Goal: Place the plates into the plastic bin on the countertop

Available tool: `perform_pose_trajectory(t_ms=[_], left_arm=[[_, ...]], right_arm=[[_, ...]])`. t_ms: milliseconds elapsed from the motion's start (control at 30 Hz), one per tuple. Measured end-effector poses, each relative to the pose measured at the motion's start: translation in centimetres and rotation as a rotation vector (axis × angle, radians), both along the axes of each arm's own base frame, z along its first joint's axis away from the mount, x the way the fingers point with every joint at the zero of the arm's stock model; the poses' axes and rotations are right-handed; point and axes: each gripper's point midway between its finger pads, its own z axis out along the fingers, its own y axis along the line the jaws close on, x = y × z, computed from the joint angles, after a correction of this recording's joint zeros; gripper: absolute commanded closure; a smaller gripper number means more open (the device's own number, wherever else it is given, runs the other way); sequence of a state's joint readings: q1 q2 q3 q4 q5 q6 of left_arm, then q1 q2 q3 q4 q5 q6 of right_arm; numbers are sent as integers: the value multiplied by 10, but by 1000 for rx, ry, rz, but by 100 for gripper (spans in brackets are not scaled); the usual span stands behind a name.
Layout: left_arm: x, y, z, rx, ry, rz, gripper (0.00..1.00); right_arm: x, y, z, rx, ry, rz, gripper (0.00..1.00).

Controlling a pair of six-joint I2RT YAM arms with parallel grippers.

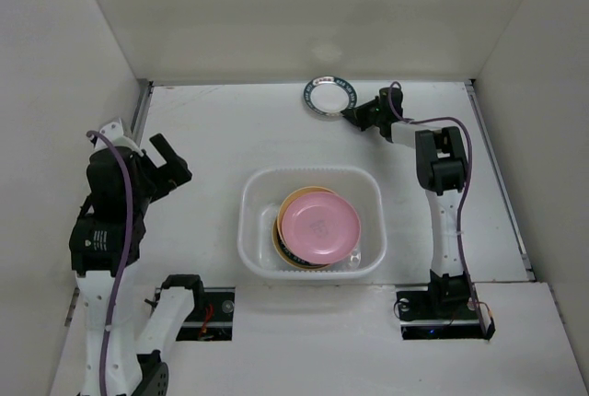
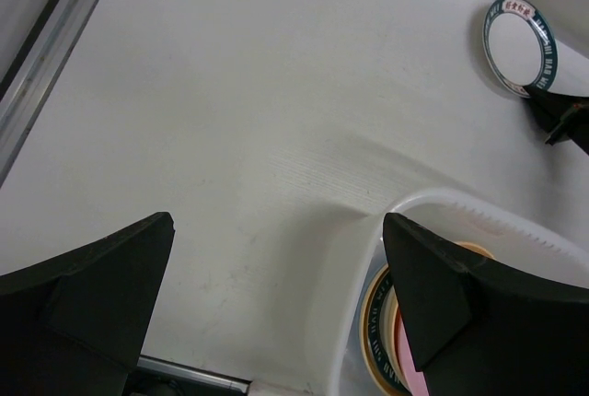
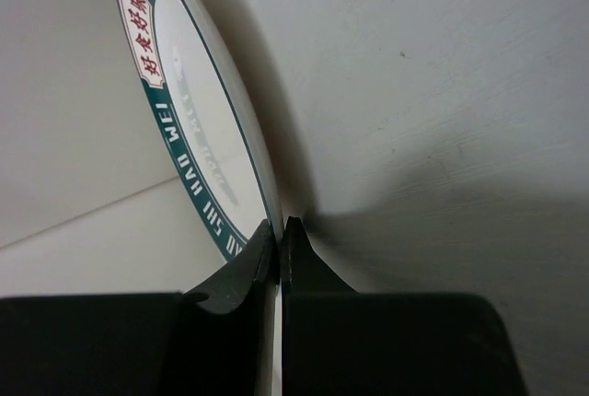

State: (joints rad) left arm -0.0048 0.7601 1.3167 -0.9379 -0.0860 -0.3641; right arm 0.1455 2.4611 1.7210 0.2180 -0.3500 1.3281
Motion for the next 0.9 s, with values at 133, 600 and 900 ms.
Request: perform_pose_trajectory(t_ms=[133, 600, 900], left_arm=[[-2, 0, -3, 0, -3, 1, 0], [26, -10, -57, -82, 47, 9, 0], [50, -14, -78, -131, 53, 30, 0]], right_arm=[[-5, 0, 1, 5, -10, 4, 100], [-99, 48, 231, 155, -490, 246, 100], [-299, 86, 275, 125, -641, 561, 100]])
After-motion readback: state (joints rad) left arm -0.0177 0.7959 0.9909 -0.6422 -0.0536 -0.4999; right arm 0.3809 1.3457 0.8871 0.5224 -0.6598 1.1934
